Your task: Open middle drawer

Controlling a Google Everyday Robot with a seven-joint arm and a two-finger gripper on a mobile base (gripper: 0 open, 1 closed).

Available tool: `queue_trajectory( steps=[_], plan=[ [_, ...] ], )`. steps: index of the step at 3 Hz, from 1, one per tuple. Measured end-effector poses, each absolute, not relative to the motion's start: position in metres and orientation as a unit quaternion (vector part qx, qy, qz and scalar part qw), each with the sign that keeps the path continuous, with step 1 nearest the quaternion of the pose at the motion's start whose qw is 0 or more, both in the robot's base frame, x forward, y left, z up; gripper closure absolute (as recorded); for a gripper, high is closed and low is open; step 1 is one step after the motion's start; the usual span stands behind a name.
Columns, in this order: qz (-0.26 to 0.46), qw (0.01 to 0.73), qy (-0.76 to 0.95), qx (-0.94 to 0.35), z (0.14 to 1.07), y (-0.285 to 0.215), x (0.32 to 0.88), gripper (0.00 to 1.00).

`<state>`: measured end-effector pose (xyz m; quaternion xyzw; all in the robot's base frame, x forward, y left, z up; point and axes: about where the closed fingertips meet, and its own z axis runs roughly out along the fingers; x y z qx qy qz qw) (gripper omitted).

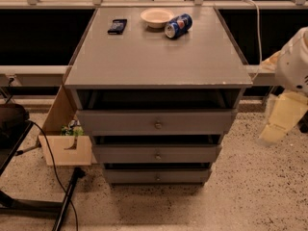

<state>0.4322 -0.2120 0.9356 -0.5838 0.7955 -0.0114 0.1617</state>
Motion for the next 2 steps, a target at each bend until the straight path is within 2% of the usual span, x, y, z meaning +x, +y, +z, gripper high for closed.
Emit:
queue_trajectory(
  steps=[2],
  plan=[
    [0.024, 0.190, 0.796, -0.574, 0.838, -0.192, 0.423, 0.00]
  ],
)
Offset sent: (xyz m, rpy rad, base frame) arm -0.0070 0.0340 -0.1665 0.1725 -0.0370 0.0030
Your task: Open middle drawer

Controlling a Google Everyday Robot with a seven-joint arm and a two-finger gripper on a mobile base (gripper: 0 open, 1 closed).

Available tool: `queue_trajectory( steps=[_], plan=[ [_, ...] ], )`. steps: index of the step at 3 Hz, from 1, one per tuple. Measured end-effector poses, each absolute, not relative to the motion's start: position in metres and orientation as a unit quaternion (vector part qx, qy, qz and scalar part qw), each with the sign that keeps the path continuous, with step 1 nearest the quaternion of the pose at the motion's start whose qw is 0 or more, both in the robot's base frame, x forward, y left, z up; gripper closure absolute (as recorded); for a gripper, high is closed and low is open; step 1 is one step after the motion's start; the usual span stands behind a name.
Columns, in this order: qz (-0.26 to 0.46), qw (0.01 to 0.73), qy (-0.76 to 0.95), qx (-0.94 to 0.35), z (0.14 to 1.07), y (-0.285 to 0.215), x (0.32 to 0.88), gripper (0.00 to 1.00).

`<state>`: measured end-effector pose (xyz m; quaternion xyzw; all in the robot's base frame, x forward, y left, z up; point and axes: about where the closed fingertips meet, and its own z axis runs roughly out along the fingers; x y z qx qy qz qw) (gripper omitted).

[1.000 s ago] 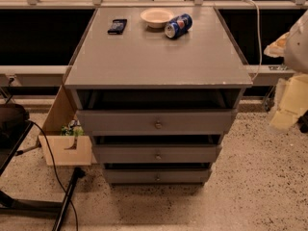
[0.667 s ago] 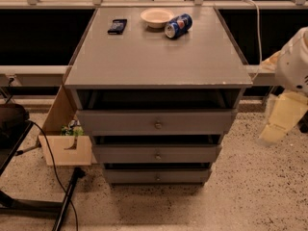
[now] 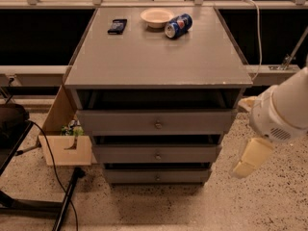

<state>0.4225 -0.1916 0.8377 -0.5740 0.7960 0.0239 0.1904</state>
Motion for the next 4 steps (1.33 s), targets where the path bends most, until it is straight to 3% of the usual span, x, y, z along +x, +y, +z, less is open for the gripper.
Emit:
queue_trajectory(
  steps=[1, 4],
  plan=[
    [0.044, 0.215, 0.787, -0.576, 0.785, -0.179, 0.424, 0.00],
    [0.089, 0.192, 0.793, -0.571, 0.713, -0.168, 0.407, 0.00]
  ],
)
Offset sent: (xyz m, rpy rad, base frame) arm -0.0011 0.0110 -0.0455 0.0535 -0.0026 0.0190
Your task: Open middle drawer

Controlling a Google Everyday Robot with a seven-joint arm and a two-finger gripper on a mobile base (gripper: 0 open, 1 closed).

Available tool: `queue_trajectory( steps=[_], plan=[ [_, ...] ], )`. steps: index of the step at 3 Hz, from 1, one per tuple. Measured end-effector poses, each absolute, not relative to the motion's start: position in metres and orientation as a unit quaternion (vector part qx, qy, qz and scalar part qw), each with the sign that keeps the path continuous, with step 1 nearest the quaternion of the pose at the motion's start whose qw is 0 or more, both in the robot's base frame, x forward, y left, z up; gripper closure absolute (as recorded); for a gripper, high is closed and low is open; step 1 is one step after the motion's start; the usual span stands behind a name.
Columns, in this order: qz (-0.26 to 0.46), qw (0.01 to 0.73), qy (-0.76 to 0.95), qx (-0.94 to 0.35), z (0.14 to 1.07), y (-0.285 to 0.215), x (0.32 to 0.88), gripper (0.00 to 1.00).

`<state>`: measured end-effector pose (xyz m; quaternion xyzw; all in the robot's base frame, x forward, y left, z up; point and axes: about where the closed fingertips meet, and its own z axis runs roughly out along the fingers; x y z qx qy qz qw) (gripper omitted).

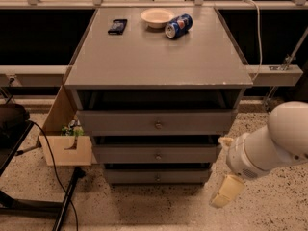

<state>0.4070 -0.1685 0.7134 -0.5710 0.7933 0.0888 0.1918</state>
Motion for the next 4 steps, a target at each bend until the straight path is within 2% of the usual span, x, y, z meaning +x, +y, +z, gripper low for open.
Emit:
queue_trajectory(
  steps=[2, 3, 4],
  plan=[
    [0.118, 0.197, 0.783, -0.579, 0.624, -0.157, 0.399, 0.00],
    [0.101, 0.204, 0.771, -0.595, 0.564, -0.147, 0.403, 0.00],
    [0.095, 0.216, 0.772, -0.590, 0.572, -0.148, 0.410, 0.00]
  ],
)
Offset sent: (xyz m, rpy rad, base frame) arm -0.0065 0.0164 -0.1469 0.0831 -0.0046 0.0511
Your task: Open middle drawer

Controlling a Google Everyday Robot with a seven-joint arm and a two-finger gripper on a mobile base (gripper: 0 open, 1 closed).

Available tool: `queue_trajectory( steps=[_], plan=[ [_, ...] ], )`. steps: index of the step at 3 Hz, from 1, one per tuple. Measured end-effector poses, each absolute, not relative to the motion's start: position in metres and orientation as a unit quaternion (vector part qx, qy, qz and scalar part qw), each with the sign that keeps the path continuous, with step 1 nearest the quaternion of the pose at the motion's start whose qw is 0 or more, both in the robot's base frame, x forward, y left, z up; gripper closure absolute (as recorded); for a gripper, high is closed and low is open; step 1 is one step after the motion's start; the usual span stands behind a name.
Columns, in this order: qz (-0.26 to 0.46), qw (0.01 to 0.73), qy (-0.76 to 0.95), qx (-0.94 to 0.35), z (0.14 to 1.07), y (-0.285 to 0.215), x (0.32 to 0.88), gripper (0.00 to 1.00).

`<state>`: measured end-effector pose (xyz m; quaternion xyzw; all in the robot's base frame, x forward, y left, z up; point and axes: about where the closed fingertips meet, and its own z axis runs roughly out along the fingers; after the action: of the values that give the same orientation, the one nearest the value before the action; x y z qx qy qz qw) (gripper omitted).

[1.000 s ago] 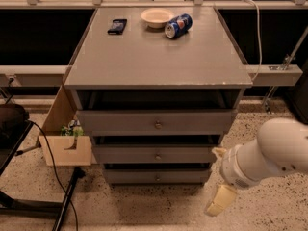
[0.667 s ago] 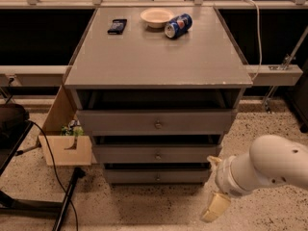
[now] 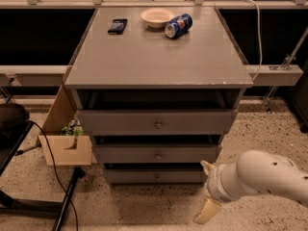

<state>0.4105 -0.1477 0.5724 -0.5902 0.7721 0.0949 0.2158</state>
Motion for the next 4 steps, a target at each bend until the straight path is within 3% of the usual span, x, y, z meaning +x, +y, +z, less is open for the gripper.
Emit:
queue_trajectory(
  steps=[2, 4],
  plan=[
    [0.036, 0.217, 0.749, -0.625, 0.548, -0.150, 0.421, 0.00],
    [-0.008, 0.224, 0.722, -0.655, 0.516, -0.154, 0.473, 0.00]
  ],
)
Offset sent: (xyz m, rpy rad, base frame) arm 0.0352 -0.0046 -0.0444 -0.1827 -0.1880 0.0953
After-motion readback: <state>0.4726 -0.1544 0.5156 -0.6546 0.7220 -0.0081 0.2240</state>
